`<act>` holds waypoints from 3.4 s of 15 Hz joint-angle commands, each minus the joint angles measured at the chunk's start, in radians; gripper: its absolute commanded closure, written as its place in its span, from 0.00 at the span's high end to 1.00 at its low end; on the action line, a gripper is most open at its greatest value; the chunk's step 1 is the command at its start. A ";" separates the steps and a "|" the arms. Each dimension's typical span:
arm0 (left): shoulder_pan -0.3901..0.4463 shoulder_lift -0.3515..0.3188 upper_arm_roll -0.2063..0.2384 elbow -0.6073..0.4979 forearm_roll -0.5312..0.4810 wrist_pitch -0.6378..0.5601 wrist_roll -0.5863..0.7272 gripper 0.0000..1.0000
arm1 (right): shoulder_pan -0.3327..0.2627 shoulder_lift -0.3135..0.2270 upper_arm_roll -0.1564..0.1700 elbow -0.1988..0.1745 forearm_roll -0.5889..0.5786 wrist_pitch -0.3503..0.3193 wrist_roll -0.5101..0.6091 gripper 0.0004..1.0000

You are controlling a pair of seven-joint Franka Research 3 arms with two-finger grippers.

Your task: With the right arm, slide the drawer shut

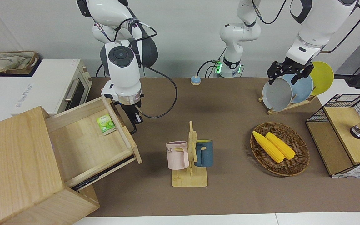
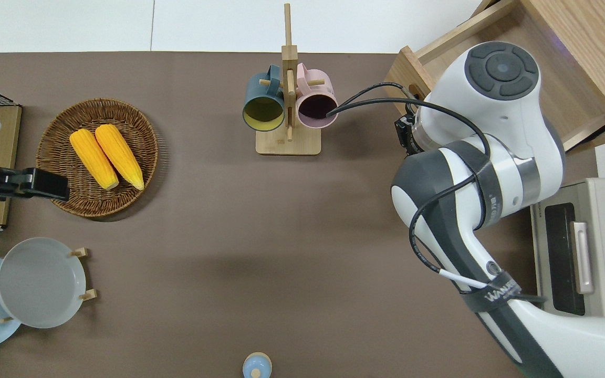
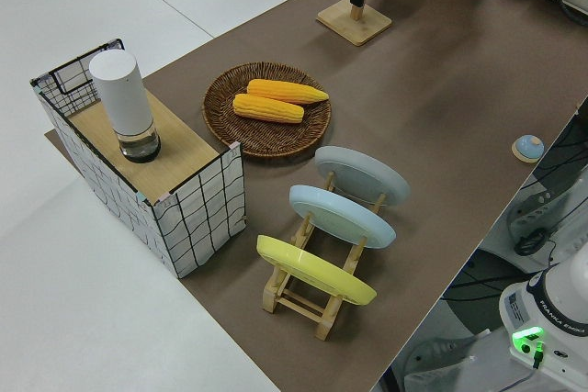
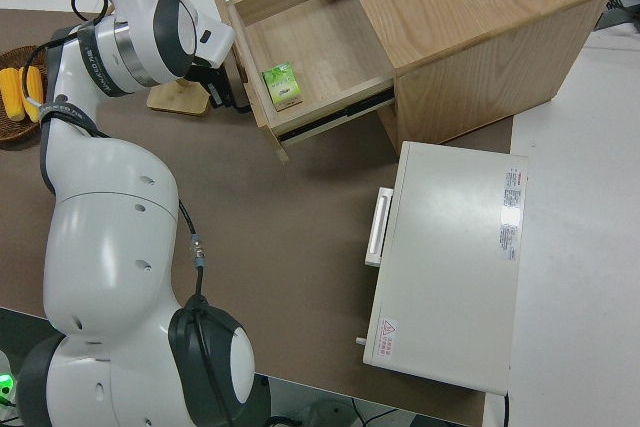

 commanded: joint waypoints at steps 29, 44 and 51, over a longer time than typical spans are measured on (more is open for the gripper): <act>0.004 0.011 -0.006 0.026 0.017 -0.020 0.010 0.99 | -0.305 0.111 0.039 0.155 -0.017 0.095 -0.328 0.00; 0.004 0.011 -0.006 0.026 0.017 -0.020 0.010 0.99 | -0.362 0.140 0.042 0.182 -0.017 0.136 -0.375 0.00; 0.004 0.011 -0.006 0.024 0.017 -0.020 0.010 0.99 | -0.356 0.141 0.042 0.182 -0.019 0.135 -0.400 0.00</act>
